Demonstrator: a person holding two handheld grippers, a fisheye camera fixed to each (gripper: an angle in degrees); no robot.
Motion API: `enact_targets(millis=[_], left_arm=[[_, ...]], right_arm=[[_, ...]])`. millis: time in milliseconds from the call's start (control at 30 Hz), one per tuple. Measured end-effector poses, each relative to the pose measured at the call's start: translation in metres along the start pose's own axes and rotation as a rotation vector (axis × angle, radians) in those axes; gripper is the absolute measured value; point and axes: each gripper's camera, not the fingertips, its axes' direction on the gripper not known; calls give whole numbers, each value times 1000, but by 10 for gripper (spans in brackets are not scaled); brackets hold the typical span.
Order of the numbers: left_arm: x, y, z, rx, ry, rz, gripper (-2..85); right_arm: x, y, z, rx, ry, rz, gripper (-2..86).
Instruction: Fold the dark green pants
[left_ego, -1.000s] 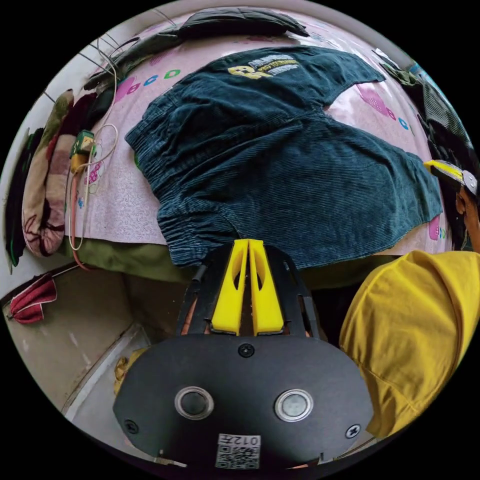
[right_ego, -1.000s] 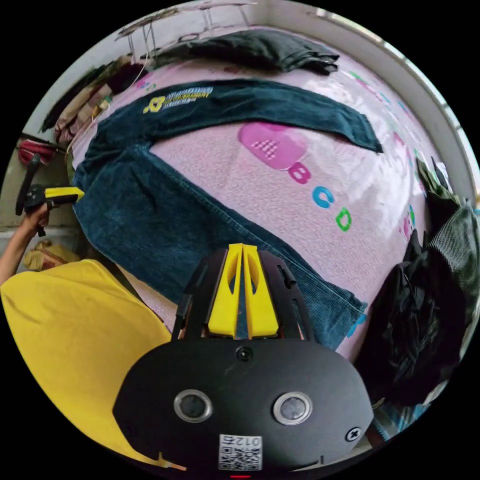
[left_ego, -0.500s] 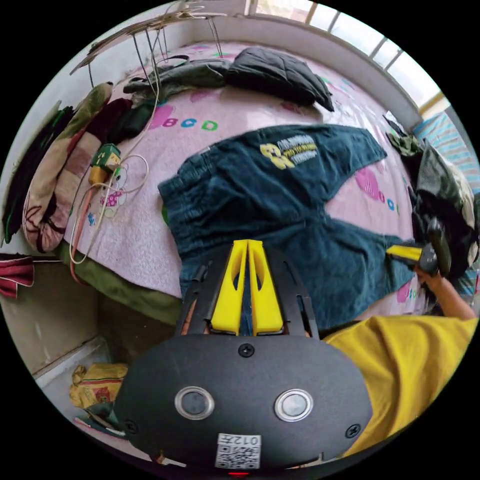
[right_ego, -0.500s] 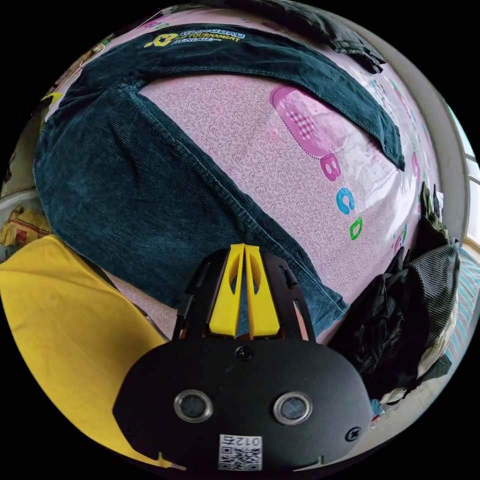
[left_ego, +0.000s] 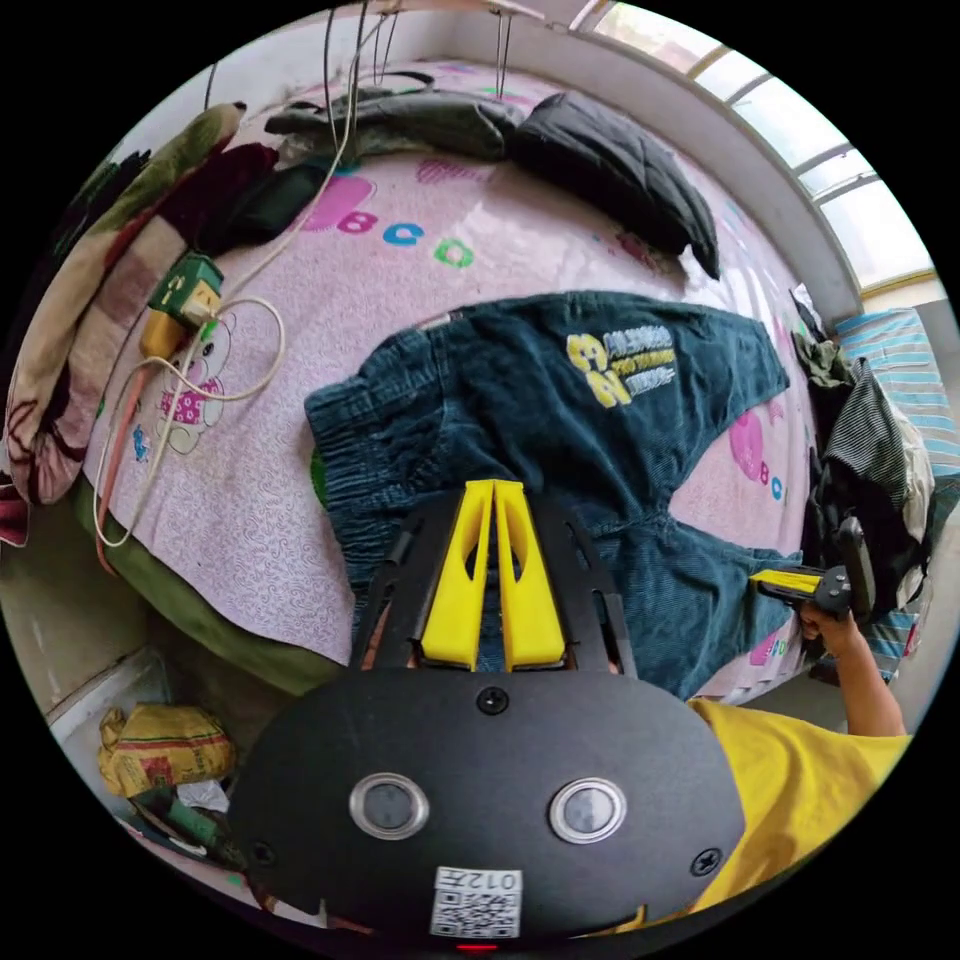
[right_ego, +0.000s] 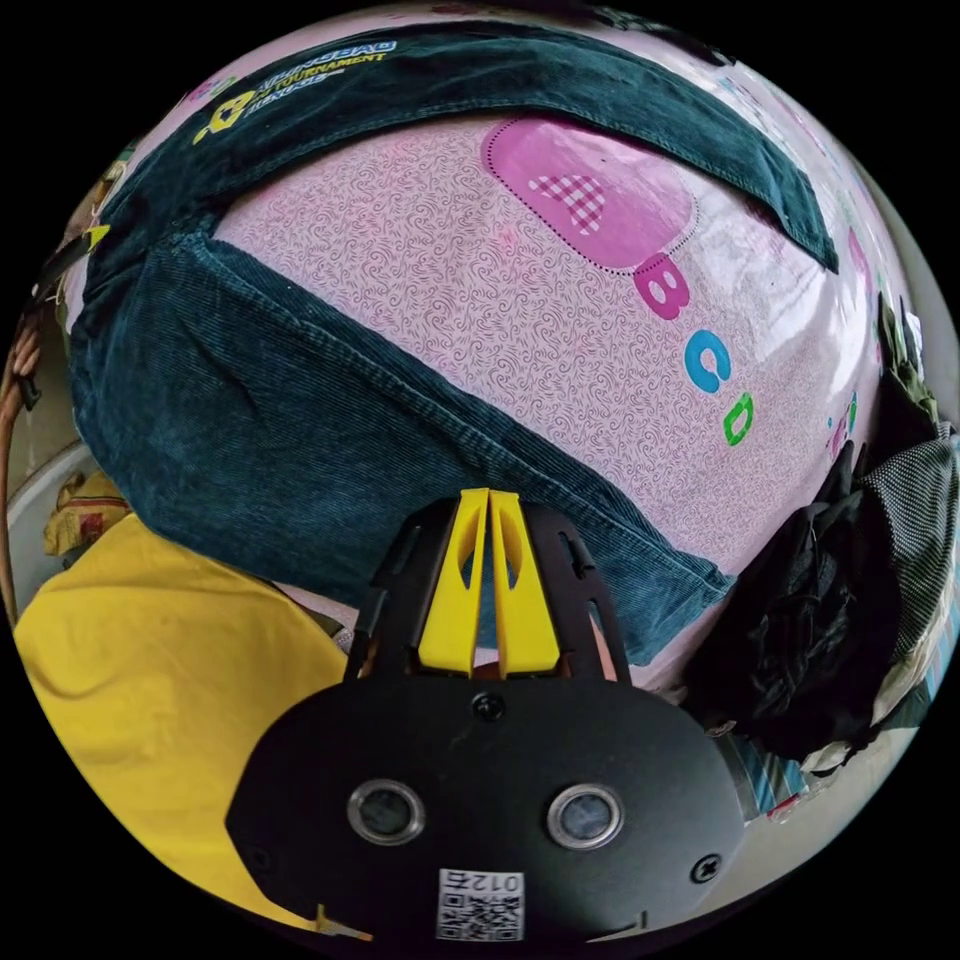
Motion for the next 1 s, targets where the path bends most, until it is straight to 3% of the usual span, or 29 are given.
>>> enact_targets(millis=[333, 567, 633, 733, 867, 1000], left_arm=[[-5, -55, 23, -95, -57, 59, 4], [-28, -56, 18, -40, 93, -124, 3], [-27, -55, 10, -20, 72, -190, 4], [2, -53, -18, 100, -7, -100, 4], [59, -61, -18, 73, 1, 159, 4], [76, -77, 16, -44, -78, 130, 5]], right_arm=[[19, -19, 4, -24, -122, 108, 9], [22, -12, 7, 12, -151, 162, 7], [24, -7, 8, 24, -167, 173, 5], [40, -1, 5, -18, -234, 218, 1], [72, -2, -39, 151, -206, 238, 0], [109, -27, -77, 330, -94, 268, 0]])
